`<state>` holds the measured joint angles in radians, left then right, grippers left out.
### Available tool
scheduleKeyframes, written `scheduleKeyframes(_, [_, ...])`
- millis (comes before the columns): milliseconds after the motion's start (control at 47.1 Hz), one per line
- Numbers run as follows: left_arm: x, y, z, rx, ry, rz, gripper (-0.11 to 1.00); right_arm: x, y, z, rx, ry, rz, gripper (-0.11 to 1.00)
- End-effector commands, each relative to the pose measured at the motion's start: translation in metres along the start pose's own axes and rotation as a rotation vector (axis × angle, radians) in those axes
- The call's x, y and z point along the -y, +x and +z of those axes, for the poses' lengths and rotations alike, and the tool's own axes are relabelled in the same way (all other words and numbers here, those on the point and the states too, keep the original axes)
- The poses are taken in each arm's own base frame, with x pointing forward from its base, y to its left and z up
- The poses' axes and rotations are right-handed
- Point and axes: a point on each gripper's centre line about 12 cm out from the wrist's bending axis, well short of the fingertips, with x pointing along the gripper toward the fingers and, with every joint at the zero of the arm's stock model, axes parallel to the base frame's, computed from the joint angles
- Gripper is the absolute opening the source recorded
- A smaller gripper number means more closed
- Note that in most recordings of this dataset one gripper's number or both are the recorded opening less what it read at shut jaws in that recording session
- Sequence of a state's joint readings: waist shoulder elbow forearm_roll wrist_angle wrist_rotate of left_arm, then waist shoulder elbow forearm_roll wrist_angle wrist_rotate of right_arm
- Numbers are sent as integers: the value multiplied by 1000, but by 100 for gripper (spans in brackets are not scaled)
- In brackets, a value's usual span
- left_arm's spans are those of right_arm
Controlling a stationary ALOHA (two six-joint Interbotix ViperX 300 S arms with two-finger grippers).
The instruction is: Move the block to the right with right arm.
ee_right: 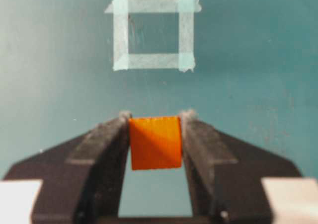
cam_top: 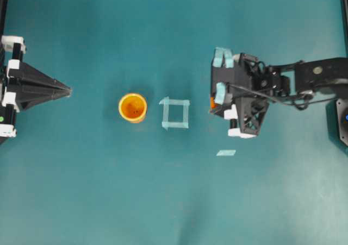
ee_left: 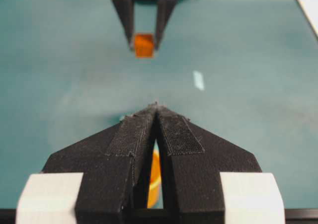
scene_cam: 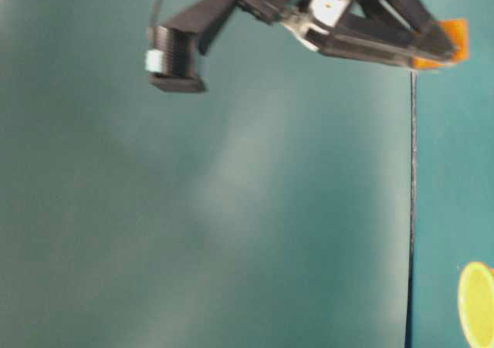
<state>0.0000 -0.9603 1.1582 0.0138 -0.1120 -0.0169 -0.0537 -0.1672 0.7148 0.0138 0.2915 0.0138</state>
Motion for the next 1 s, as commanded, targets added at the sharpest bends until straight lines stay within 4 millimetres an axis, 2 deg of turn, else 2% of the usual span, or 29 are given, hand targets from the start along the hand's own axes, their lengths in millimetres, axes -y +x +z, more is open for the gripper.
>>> scheduleKeyframes(0, [0, 2, 12, 29, 0, 1, 0, -1, -19, 15, 57, 0, 2, 41])
scheduleKeyframes(509, [0, 2, 12, 28, 0, 1, 0, 0, -67, -10, 64, 1, 4, 41])
scheduleKeyframes(976, [0, 2, 11, 23, 0, 1, 0, 0, -119, -44, 75, 52, 8, 41])
